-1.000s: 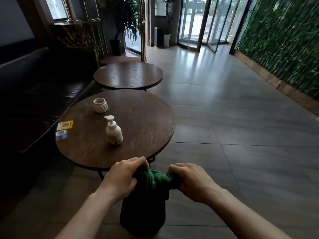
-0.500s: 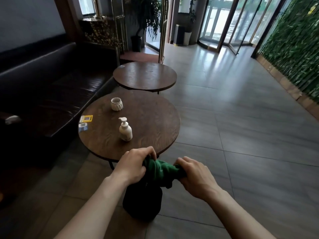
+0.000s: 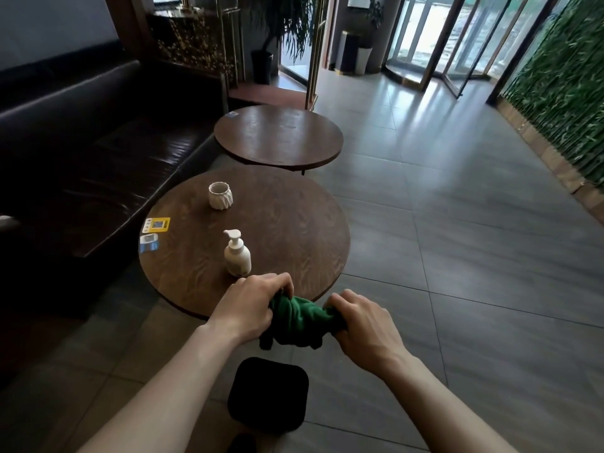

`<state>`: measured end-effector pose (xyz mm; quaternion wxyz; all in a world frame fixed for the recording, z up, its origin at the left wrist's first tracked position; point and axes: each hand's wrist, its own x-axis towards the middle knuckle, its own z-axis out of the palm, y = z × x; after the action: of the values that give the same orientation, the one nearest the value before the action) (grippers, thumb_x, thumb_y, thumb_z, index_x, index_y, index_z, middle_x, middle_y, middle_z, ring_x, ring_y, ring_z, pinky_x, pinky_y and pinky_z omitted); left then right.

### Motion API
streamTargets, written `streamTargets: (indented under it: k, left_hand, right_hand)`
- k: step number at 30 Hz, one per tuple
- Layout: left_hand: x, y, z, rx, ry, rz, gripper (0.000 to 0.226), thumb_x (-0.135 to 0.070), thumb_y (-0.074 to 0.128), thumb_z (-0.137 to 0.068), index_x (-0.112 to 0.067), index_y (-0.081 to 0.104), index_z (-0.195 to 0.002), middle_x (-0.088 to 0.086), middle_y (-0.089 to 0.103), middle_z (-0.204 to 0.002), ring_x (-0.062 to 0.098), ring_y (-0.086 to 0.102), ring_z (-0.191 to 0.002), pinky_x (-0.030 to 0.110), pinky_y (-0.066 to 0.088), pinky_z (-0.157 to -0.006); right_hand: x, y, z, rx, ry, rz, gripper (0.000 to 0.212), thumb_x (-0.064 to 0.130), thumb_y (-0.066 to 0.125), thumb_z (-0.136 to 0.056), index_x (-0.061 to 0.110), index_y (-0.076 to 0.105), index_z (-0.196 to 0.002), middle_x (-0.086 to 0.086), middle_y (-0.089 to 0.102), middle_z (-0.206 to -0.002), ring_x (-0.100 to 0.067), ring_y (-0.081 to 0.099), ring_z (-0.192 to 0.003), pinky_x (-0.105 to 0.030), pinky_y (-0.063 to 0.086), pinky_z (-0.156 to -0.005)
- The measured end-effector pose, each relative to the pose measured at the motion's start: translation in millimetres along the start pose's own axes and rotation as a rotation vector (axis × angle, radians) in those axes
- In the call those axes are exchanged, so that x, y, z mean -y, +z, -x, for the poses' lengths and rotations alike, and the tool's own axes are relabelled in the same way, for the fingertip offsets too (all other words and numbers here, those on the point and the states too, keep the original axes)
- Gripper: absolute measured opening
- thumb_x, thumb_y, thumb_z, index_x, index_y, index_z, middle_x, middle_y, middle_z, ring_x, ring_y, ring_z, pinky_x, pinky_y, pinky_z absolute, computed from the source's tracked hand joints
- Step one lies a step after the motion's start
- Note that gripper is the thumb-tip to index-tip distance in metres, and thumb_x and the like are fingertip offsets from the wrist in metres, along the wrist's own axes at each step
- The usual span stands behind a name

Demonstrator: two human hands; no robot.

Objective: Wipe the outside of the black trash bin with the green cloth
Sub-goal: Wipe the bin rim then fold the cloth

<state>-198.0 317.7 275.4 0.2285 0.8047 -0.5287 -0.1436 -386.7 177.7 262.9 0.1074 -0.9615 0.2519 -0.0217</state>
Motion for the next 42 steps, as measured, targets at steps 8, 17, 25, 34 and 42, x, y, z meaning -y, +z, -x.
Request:
streamTargets:
  k: [8, 17, 25, 34, 42]
  left_hand:
    - [70.6, 7.9, -104.3, -0.003, -0.047, 0.097, 0.054, 0.007, 0.046, -0.067, -0.034, 0.055, -0.1, -0.013, 0.064, -0.095, 0.021, 0.061, -0.088, 0.041, 0.053, -0.074]
    - [119.7, 52.3, -218.2, 0.043, -0.094, 0.125, 0.053, 0.005, 0.049, -0.065, -0.035, 0.054, -0.099, -0.014, 0.064, -0.097, 0.023, 0.063, -0.092, 0.042, 0.052, -0.078]
    - [145.2, 115.9, -317.1, 0.036, -0.185, 0.093, 0.053, 0.004, 0.051, -0.065, -0.036, 0.054, -0.1, -0.016, 0.064, -0.099, 0.026, 0.063, -0.092, 0.037, 0.051, -0.076]
    - [178.1, 197.7, -380.6, 0.177, -0.282, -0.121, 0.065, -0.006, 0.059, -0.076, -0.038, 0.049, -0.131, -0.009, 0.051, -0.141, 0.022, 0.043, -0.139, 0.038, 0.031, -0.118]
    - [190.2, 240.9, -362.4, 0.442, -0.268, -0.234, 0.088, -0.054, 0.052, -0.095, -0.047, -0.011, -0.156, -0.007, -0.018, -0.17, 0.02, -0.02, -0.156, 0.046, -0.004, -0.128]
  right_hand:
    - [-21.4, 23.5, -117.5, 0.032, 0.067, 0.038, 0.022, 0.031, 0.061, -0.093, 0.028, 0.056, -0.115, 0.006, 0.059, -0.109, -0.023, 0.059, -0.101, -0.033, 0.035, -0.069]
    - [-78.4, 71.4, -221.4, 0.075, 0.145, 0.037, 0.02, 0.023, 0.06, -0.091, 0.026, 0.056, -0.111, 0.006, 0.059, -0.104, -0.023, 0.06, -0.099, -0.033, 0.031, -0.067]
    - [-161.3, 119.9, -308.4, 0.08, 0.134, 0.009, 0.019, 0.019, 0.064, -0.089, 0.023, 0.059, -0.106, 0.002, 0.061, -0.095, -0.028, 0.06, -0.088, -0.034, 0.029, -0.066]
    - [-230.5, 197.7, -358.2, 0.225, 0.089, -0.096, 0.065, 0.017, 0.055, -0.096, 0.036, 0.039, -0.155, -0.001, 0.05, -0.149, -0.027, 0.05, -0.13, -0.039, 0.048, -0.1]
    - [-246.9, 247.4, -344.3, 0.429, -0.078, -0.078, 0.09, 0.049, 0.057, -0.099, 0.046, -0.008, -0.161, -0.005, -0.001, -0.174, -0.028, 0.003, -0.161, -0.049, 0.009, -0.131]
